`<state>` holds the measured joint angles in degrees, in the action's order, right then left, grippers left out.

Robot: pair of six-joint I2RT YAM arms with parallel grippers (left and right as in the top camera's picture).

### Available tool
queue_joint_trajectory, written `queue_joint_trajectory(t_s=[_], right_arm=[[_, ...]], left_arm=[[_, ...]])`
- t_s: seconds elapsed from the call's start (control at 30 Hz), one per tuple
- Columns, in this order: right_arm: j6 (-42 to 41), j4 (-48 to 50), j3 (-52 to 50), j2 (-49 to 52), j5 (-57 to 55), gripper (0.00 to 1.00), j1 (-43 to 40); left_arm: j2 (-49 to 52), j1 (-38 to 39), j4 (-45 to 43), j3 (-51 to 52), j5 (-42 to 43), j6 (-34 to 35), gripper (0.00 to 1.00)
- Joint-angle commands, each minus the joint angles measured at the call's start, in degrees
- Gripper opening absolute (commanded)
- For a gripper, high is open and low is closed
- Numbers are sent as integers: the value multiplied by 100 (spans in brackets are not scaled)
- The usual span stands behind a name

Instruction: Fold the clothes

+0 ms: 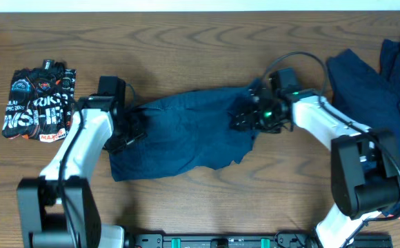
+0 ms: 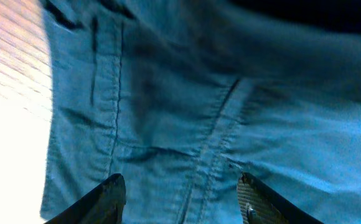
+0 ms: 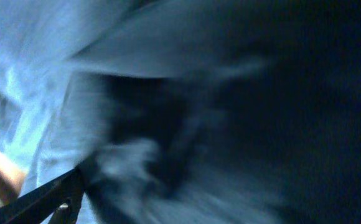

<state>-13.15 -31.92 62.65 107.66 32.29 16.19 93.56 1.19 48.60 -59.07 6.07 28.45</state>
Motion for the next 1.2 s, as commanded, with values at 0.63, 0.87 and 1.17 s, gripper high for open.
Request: queue_joint_trajectory(t_s=[0.63,0.87,1.17], right_arm=[[-514,-765,1958,-643,-2004,59,-136],[-310,-2107,2179,-789,-3025,65,-122],[-308,-2719,758,-627,-2612,45,-122]], left_arm=[[994,2,-109,-28,-697,-76,59],[994,2,-136,-28,-721,-79,59],[994,2,-133,-28,-719,-76,59]])
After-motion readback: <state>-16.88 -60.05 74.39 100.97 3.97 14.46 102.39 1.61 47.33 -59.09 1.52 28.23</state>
